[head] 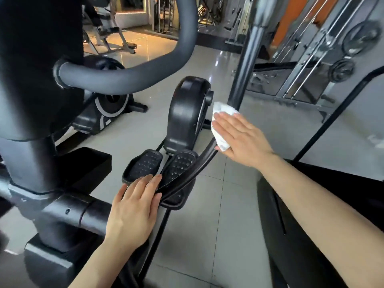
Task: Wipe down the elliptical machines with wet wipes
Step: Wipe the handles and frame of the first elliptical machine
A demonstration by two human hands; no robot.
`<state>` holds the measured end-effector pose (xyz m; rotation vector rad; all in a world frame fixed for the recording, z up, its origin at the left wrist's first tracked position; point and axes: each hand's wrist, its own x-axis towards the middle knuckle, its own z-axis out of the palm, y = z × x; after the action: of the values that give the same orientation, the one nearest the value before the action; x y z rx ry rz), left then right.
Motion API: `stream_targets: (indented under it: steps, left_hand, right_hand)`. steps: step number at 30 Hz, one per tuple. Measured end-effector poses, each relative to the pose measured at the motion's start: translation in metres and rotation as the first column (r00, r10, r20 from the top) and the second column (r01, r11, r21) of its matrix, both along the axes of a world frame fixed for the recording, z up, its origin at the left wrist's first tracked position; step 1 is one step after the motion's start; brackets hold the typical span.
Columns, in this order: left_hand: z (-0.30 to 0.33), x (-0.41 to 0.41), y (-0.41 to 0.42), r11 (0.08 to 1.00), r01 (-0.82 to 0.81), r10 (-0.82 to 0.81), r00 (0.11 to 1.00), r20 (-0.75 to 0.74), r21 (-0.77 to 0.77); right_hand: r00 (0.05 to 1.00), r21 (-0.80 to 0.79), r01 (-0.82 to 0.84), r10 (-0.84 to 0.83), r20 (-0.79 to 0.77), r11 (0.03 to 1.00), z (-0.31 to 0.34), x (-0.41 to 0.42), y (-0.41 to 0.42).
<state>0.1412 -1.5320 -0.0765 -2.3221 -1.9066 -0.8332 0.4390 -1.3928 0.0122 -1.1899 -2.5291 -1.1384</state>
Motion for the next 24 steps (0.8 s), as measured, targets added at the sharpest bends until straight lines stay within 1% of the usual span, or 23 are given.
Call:
stream_targets:
  steps: [2,4,6,8,10,11,13,17,19,20,22,24]
  left_hand:
    - [-0.001,0.000,0.001,1.000,-0.001,0.000,1.000,0.013,0.023]
    - [-0.002,0.001,0.002,0.999,-0.020,0.019,1.000,0.023,0.044]
    - [-0.002,0.001,0.002,0.998,-0.044,0.042,0.998,0.036,0.054]
    - [-0.002,0.001,0.002,0.997,-0.061,0.058,0.997,0.045,0.055]
    - [-0.002,0.001,0.002,0.997,-0.055,0.053,0.998,0.040,0.054]
    - [-0.002,0.000,0.002,0.997,-0.049,0.047,0.998,0.038,0.054]
    - [-0.002,0.000,0.003,0.997,-0.045,0.042,0.998,0.040,0.066]
    - [-0.003,0.000,0.002,0.993,-0.053,0.048,0.998,0.046,0.106]
    - [-0.004,0.001,0.003,0.991,-0.064,0.061,0.998,0.030,0.120]
    - [-0.003,0.003,0.004,0.990,-0.071,0.067,0.997,0.033,0.124]
    - [0.001,0.010,0.008,0.988,-0.066,0.057,0.996,0.071,0.142]
    - [0.013,0.025,0.015,0.986,-0.021,-0.004,0.988,0.152,0.167]
  right_hand:
    - [0.998,0.091,0.039,-0.044,0.046,0.995,0.023,0.003,0.006]
    - [0.997,0.115,0.062,-0.066,0.034,0.991,0.022,0.003,0.004]
    - [0.998,0.030,0.068,-0.067,-0.013,0.997,-0.005,-0.002,-0.009]
    - [0.998,-0.135,0.042,-0.049,-0.050,0.990,-0.042,-0.019,-0.031]
    - [0.999,-0.258,-0.008,-0.004,-0.044,0.966,-0.066,-0.036,-0.047]
    - [0.999,-0.274,-0.037,0.030,-0.029,0.961,-0.065,-0.041,-0.049]
    - [0.998,-0.229,-0.053,0.061,0.024,0.972,-0.044,-0.039,-0.040]
    - [0.978,-0.091,-0.005,0.024,0.209,0.996,0.032,-0.001,-0.006]
    - [0.947,0.016,-0.052,0.044,0.317,0.999,0.068,0.015,0.009]
    - [0.940,0.063,-0.064,0.039,0.339,0.996,0.086,0.019,0.013]
    - [0.955,0.157,-0.059,0.010,0.297,0.986,0.118,0.020,0.019]
    - [0.972,0.224,-0.038,-0.016,0.235,0.974,0.134,0.019,0.021]
